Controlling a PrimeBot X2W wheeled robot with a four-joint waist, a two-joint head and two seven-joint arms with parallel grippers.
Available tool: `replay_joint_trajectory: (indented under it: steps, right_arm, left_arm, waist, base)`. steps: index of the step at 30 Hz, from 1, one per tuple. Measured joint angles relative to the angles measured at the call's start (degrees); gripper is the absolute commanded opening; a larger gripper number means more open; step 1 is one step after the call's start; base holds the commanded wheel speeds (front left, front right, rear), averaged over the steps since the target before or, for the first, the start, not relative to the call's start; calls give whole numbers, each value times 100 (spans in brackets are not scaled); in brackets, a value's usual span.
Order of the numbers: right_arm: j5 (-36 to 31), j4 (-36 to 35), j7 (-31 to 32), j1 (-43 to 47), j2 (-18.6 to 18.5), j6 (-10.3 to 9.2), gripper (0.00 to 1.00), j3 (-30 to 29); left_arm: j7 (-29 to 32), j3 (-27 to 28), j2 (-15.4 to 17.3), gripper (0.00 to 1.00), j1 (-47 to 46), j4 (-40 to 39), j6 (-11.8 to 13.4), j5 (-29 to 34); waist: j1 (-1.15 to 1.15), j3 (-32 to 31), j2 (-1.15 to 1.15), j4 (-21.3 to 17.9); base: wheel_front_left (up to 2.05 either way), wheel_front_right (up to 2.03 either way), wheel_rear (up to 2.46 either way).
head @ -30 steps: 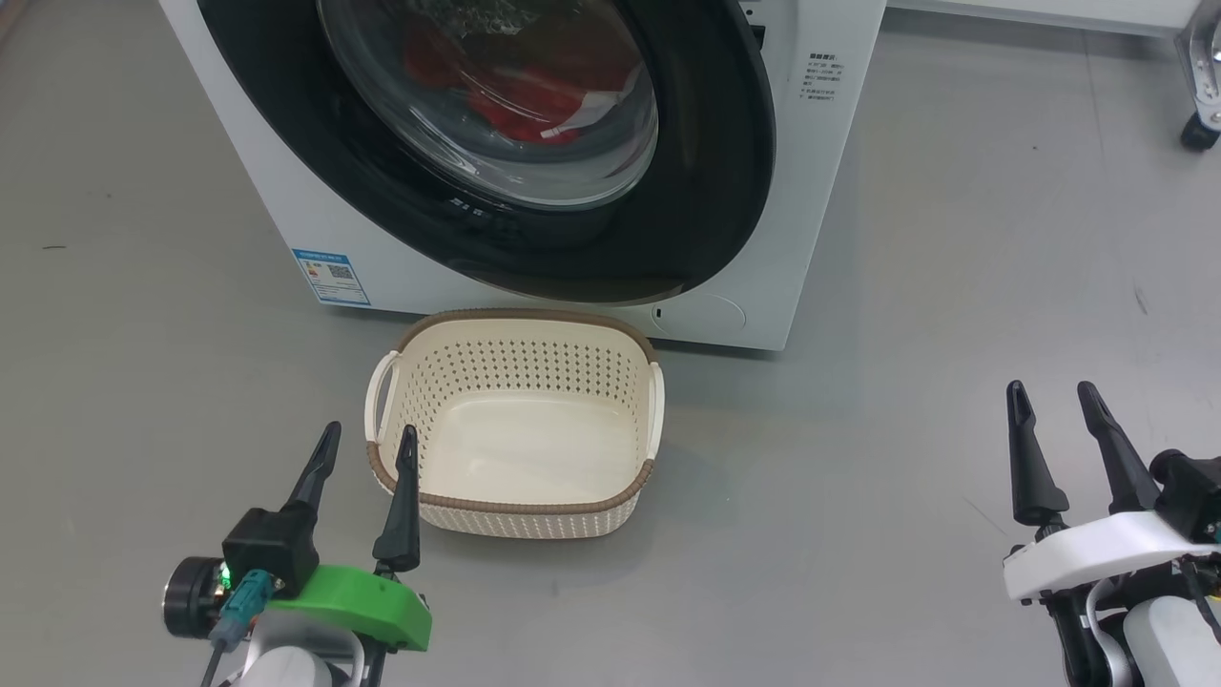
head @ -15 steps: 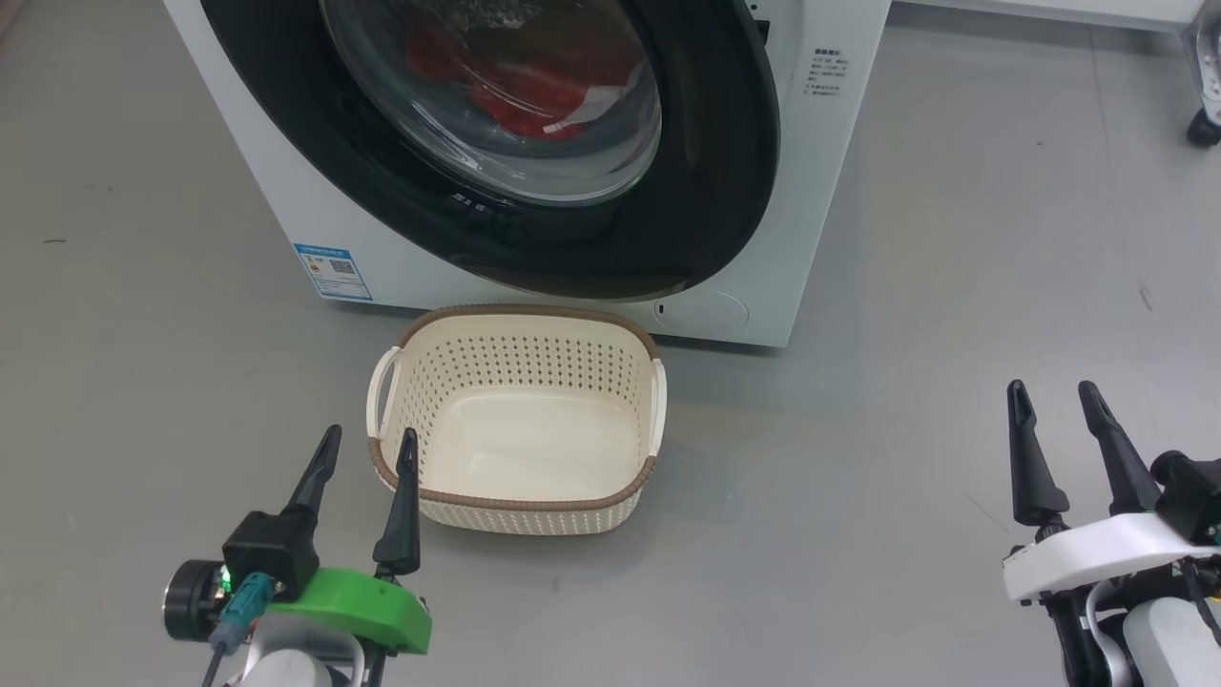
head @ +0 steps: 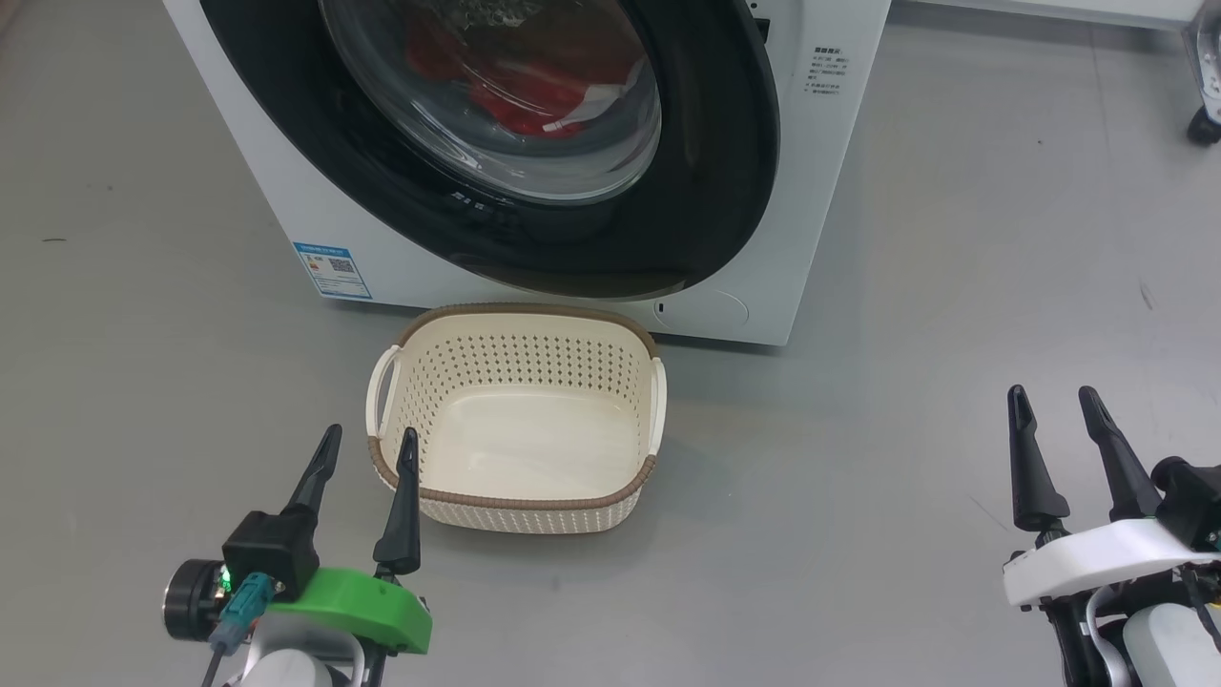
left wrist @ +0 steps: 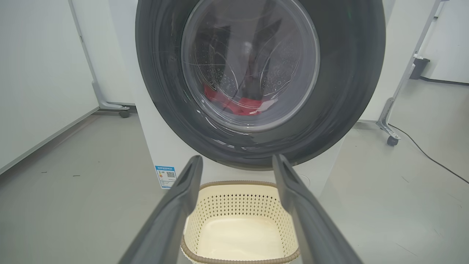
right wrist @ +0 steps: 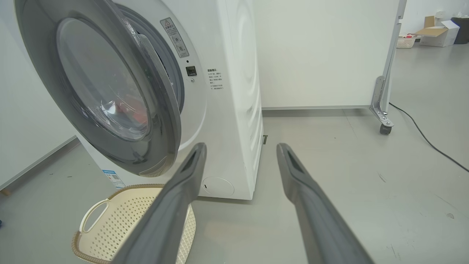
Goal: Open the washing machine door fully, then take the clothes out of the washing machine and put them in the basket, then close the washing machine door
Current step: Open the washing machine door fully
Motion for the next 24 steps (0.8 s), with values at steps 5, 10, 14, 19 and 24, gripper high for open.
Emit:
replay_joint_trajectory:
  steps: [5, 10, 14, 19, 24]
  right_arm:
    - [1, -1, 0, 4, 4, 1, 100, 2]
    - [1, -5, 0, 7, 0, 1, 100, 3]
    - [1, -12, 1, 10, -5, 2, 100, 8]
    - [1, -32, 1, 11, -25, 2, 100, 9]
    - [2, -57, 11, 11, -48, 7, 100, 10]
  left_arm:
    - [0, -3, 0, 100, 1, 0, -1, 0]
    - [0, -16, 0, 100, 3, -2, -24, 0]
    - [0, -29, 0, 100, 3, -2, -43, -1]
    - [0, -46, 0, 100, 3, -5, -43, -2]
    - [0, -78, 0, 100, 4, -7, -43, -2]
  waist:
    - [0, 9, 0, 3]
    - [0, 22, 0, 13]
    - [0, 36, 0, 25]
    - [0, 53, 0, 39]
    - [0, 71, 0, 46]
  base:
    - [0, 0, 0]
    - [0, 0, 0]
    - [0, 0, 0]
    - [0, 0, 0]
    - [0, 0, 0]
